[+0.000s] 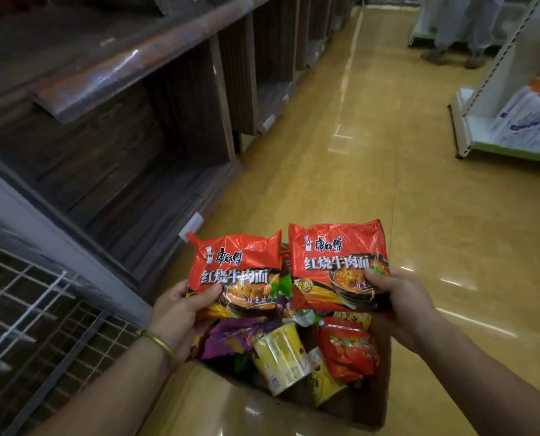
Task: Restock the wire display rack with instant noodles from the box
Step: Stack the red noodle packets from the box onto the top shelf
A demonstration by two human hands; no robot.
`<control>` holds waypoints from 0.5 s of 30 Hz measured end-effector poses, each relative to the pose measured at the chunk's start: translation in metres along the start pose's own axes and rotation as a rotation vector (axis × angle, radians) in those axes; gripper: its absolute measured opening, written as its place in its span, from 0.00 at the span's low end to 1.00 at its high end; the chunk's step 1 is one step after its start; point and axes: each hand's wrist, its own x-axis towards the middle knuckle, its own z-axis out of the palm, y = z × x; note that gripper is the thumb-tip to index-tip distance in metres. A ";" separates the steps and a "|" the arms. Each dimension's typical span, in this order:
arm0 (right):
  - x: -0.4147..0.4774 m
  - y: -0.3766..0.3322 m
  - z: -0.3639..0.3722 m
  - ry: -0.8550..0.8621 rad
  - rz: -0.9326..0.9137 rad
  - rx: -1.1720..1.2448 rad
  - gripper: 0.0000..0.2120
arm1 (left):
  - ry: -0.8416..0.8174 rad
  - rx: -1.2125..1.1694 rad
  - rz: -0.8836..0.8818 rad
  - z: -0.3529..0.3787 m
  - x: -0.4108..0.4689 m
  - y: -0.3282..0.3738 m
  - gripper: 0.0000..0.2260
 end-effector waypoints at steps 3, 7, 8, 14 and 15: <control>-0.035 -0.025 0.008 -0.033 0.027 -0.029 0.12 | 0.009 -0.007 -0.033 -0.001 -0.035 0.021 0.21; -0.084 -0.067 0.019 -0.064 0.038 -0.054 0.14 | 0.019 -0.019 -0.027 0.003 -0.091 0.066 0.23; -0.096 -0.081 0.023 -0.076 0.040 -0.062 0.14 | 0.018 -0.015 -0.022 0.004 -0.105 0.079 0.23; -0.169 -0.170 0.046 -0.157 0.004 -0.090 0.12 | 0.046 -0.019 0.021 0.010 -0.191 0.167 0.14; -0.180 -0.184 0.050 -0.170 0.001 -0.089 0.12 | 0.062 -0.017 0.029 0.011 -0.206 0.182 0.13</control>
